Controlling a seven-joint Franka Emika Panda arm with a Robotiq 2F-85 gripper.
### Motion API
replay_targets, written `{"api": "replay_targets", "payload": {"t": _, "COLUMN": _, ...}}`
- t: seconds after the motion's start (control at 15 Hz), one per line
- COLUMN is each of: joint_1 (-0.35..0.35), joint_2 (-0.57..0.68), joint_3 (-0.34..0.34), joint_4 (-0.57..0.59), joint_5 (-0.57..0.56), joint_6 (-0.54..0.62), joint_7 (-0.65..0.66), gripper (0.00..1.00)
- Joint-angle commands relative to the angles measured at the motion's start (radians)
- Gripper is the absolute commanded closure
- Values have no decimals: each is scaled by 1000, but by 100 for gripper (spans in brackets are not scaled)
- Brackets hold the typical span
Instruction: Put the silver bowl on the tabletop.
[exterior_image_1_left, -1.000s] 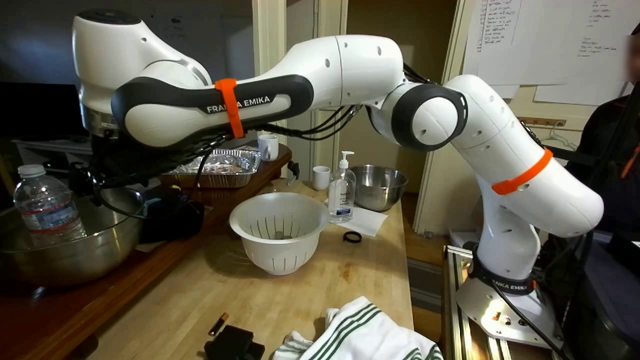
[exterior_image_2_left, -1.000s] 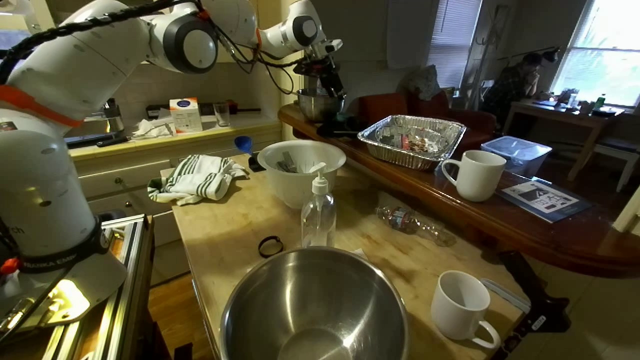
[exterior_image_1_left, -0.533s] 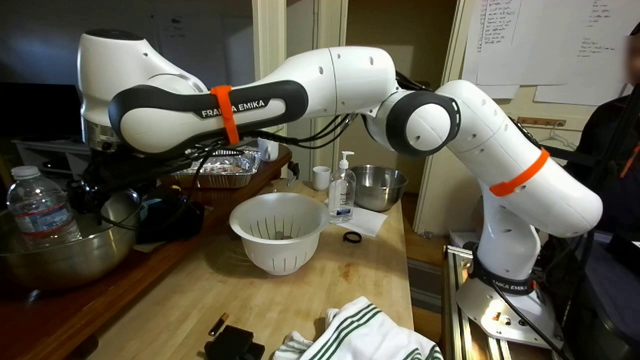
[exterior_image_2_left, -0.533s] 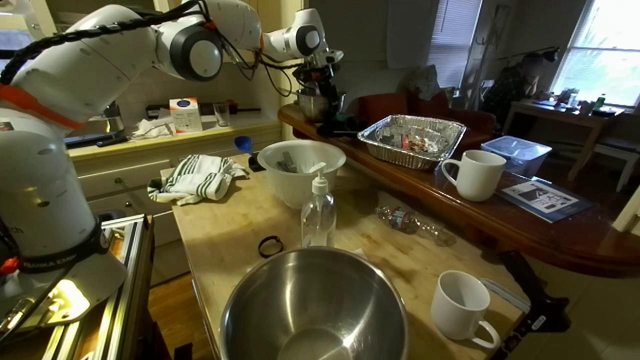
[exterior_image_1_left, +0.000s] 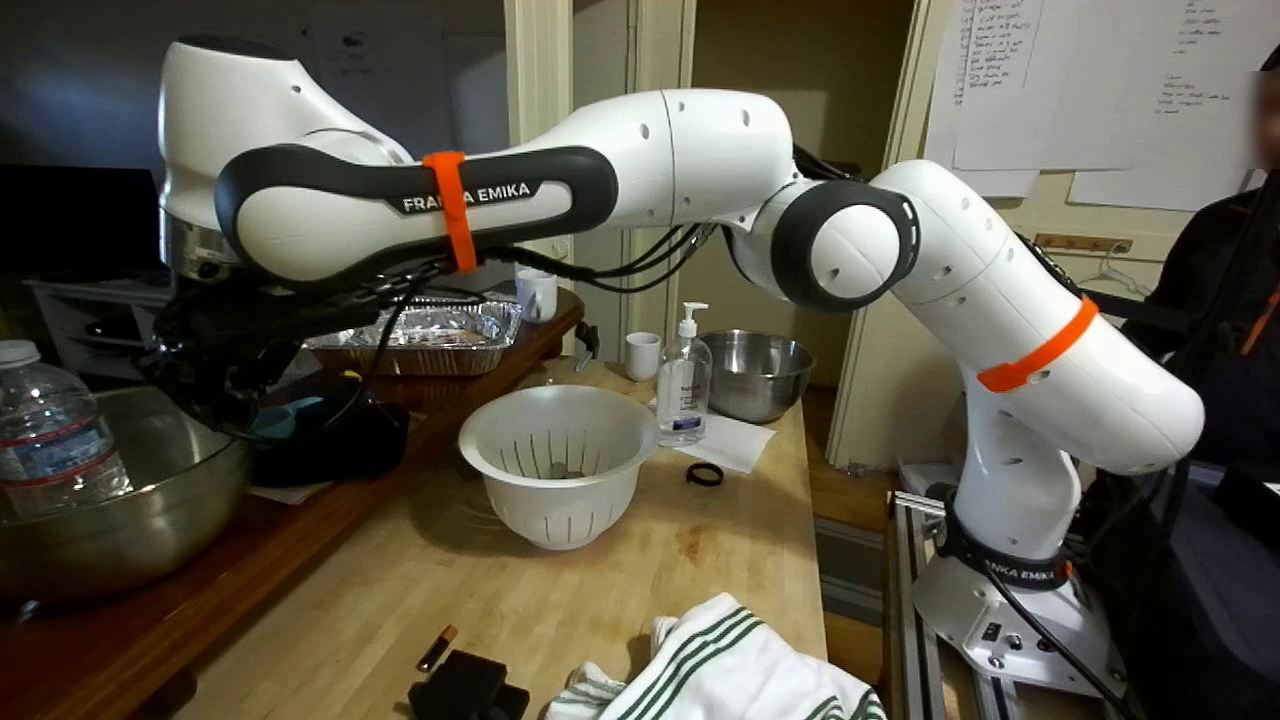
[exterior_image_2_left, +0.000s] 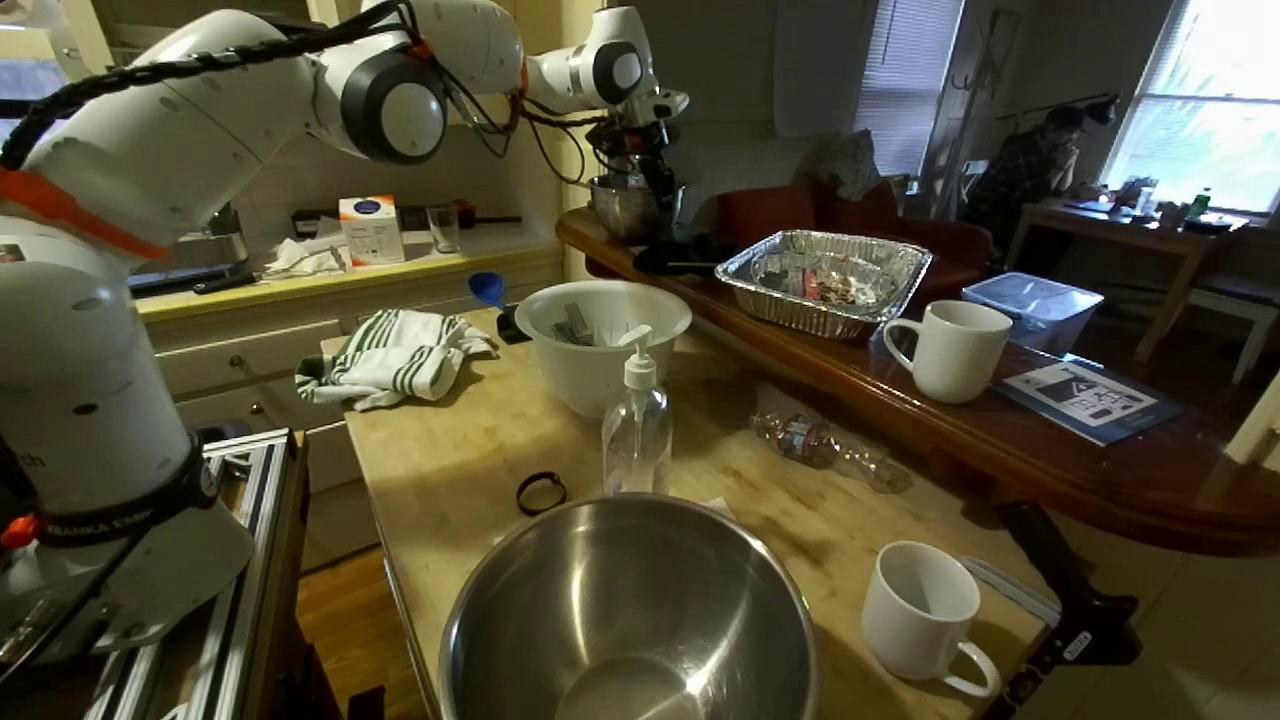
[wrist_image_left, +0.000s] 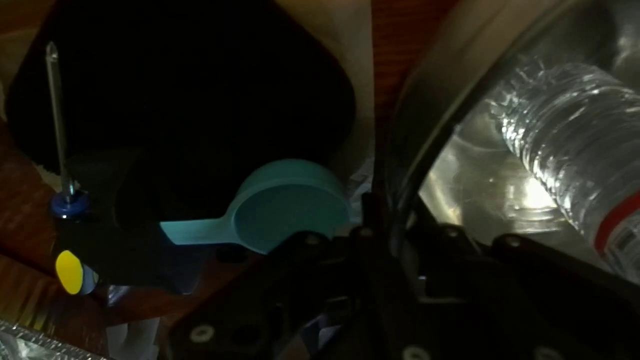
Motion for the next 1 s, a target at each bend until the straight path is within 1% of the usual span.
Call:
{"api": "replay_targets", "payload": {"t": 0.0, "joint_1": -18, "joint_2": 11, "joint_3": 49, "joint_4": 37, "joint_5": 54, "joint_6": -10, "joint_7": -49, "gripper": 100}}
{"api": "replay_targets", "payload": {"t": 0.07, "joint_1": -24, "joint_2": 11, "joint_3": 64, "joint_4": 37, "joint_5": 67, "joint_6": -3, "joint_7": -67, "gripper": 98}}
{"api": "replay_targets", "payload": {"t": 0.27, "joint_1": -42, "joint_2": 4, "joint_3": 93, "joint_4": 31, "joint_5": 84, "joint_6": 15, "joint_7": -101, "gripper": 98}}
{"api": "replay_targets", "payload": {"t": 0.47, "joint_1": -61, "joint_2": -20, "joint_3": 120, "joint_4": 18, "joint_5": 87, "joint_6": 34, "joint_7": -169, "gripper": 98}}
{"api": "replay_targets", "payload": {"t": 0.8, "joint_1": -83, "joint_2": -123, "joint_3": 155, "joint_4": -51, "joint_5": 68, "joint_6": 61, "joint_7": -334, "gripper": 98}}
{"api": "replay_targets", "payload": {"t": 0.93, "joint_1": -87, "joint_2": -178, "joint_3": 171, "joint_4": -98, "joint_5": 65, "joint_6": 23, "joint_7": -408, "gripper": 98}}
